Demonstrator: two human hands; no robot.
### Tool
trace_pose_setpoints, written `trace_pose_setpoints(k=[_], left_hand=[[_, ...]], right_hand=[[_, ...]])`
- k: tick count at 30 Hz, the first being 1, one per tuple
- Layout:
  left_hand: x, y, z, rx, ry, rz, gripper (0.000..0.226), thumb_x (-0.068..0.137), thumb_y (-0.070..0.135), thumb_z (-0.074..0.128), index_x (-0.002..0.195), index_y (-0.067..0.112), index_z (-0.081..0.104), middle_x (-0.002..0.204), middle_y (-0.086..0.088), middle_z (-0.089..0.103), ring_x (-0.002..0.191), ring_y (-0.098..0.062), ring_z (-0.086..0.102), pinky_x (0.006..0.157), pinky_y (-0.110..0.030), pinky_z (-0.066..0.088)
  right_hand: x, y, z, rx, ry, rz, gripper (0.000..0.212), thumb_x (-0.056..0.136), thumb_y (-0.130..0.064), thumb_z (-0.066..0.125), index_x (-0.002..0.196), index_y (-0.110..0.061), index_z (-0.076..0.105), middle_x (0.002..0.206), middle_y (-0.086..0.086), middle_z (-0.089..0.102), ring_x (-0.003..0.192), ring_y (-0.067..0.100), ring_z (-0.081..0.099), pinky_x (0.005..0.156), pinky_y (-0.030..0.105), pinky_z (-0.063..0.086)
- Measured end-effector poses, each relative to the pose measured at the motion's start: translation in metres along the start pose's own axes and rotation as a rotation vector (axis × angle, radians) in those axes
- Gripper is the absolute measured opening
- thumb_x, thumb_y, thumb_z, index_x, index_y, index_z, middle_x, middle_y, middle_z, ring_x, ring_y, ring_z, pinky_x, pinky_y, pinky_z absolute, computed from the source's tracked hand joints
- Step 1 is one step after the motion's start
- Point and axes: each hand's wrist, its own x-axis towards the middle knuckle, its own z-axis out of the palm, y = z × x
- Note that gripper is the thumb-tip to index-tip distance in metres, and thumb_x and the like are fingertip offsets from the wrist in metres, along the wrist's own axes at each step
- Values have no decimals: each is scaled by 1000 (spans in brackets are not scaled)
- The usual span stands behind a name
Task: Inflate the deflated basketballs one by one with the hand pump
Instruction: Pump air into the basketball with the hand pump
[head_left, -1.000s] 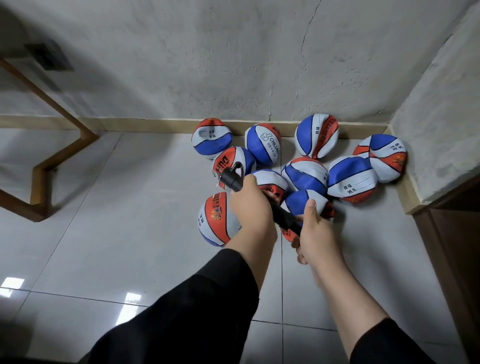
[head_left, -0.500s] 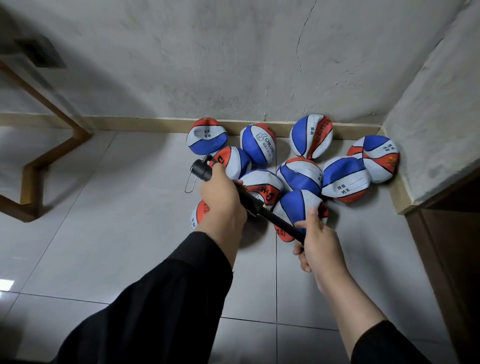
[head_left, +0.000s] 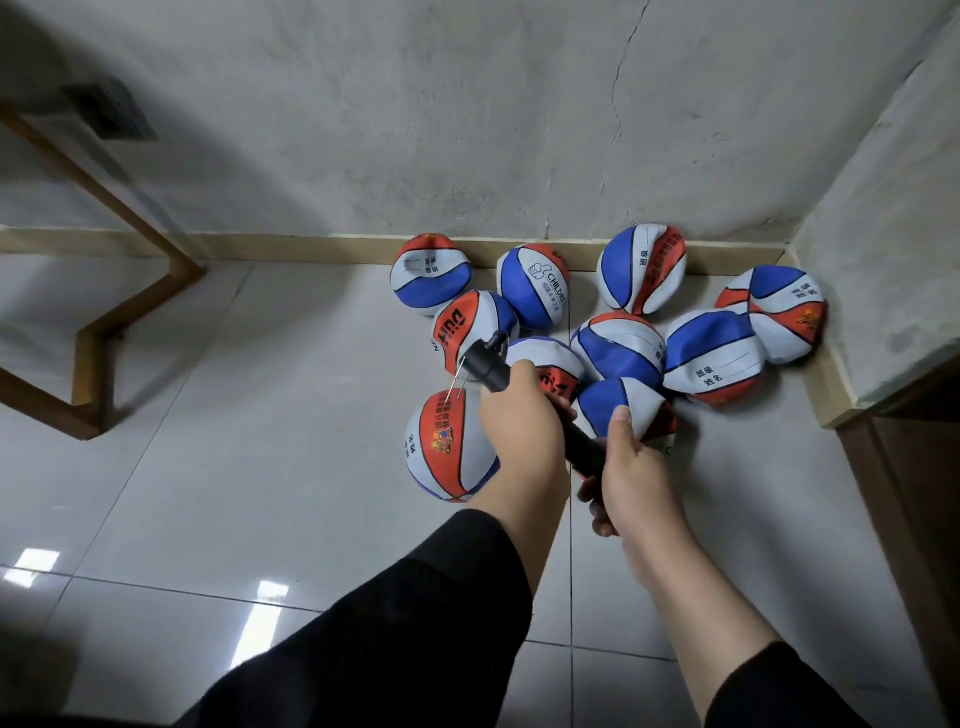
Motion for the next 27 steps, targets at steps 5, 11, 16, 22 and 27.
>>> trace_pose_setpoints(k=[5, 11, 16, 22, 27], left_hand=[[16, 9, -5, 73, -44, 8, 28, 91, 39, 61, 96, 12, 65, 71, -5, 72, 75, -29, 70, 80, -42, 57], [48, 14, -20, 311, -148, -26, 24, 101, 39, 59, 94, 17, 60, 92, -8, 66, 87, -26, 63, 91, -43, 55], [49, 18, -25, 368, -289, -110, 34, 103, 55, 54, 103, 21, 60, 98, -5, 64, 91, -22, 65, 72, -36, 53], [61, 17, -36, 486, -403, -48, 18, 102, 24, 50, 106, 15, 65, 106, -7, 68, 96, -23, 62, 89, -41, 47], [89, -25, -52, 1312, -232, 372, 49, 103, 24, 47, 152, 20, 42, 144, -13, 53, 126, -33, 54, 96, -42, 48]], right_hand=[[-1, 1, -2, 62, -123, 28, 61, 104, -62, 33, 100, -12, 67, 72, 14, 65, 52, 25, 54, 46, 32, 47], [2, -8, -16, -266, -87, -286, 39, 102, -49, 52, 100, -13, 66, 90, 0, 68, 91, 24, 63, 73, 25, 47], [17, -23, 1, -497, -379, -341, 17, 93, -44, 69, 105, -34, 62, 91, -11, 72, 88, 12, 70, 86, 39, 56], [41, -15, 2, -424, -291, -305, 13, 88, -19, 65, 98, -25, 60, 78, 4, 71, 67, 22, 66, 76, 51, 59], [54, -13, -9, -279, -290, -209, 7, 91, -11, 58, 91, -18, 56, 73, 6, 62, 60, 20, 57, 62, 39, 56]])
